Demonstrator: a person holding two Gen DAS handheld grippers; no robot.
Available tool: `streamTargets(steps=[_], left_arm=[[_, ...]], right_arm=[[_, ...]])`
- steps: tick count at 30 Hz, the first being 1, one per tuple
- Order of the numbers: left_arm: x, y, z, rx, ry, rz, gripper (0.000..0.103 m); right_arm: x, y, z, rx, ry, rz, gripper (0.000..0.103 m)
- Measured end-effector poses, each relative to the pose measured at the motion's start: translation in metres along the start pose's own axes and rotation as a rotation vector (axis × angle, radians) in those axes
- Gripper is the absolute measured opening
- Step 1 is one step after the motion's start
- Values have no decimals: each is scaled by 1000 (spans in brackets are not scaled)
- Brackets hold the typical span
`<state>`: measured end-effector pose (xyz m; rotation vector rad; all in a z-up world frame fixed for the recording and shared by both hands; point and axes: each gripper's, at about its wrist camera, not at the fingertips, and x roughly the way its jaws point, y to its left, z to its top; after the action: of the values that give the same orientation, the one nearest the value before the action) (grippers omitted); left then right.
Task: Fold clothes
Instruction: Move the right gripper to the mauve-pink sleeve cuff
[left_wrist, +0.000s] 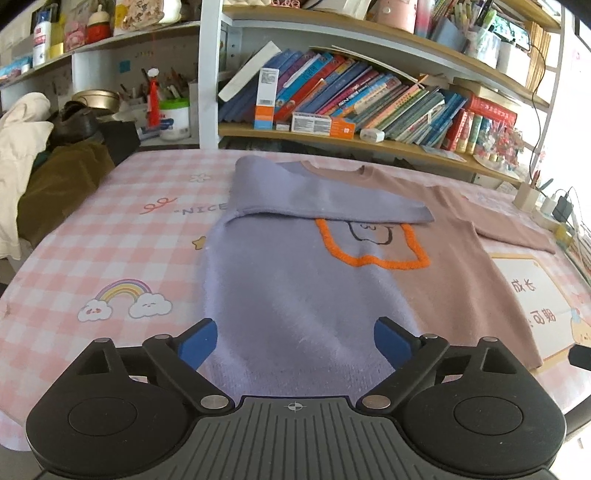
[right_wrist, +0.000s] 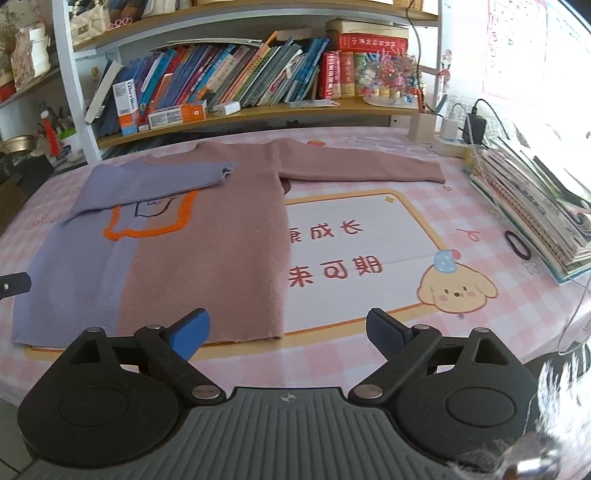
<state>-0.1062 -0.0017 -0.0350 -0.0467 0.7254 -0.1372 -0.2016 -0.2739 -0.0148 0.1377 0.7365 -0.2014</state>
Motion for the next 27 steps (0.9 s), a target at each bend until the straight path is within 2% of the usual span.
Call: streamTargets(steps=[11, 19, 27], left_arm=[[17, -32, 7, 55, 21, -14, 96], [36, -54, 16, 55, 36, 19, 96], [60, -85, 26, 28, 61, 82, 96]], right_arm=[[14, -27, 12, 54, -2, -42, 92], [38, -53, 28, 76, 8, -31, 92], [76, -98, 62, 95, 25, -12, 92]])
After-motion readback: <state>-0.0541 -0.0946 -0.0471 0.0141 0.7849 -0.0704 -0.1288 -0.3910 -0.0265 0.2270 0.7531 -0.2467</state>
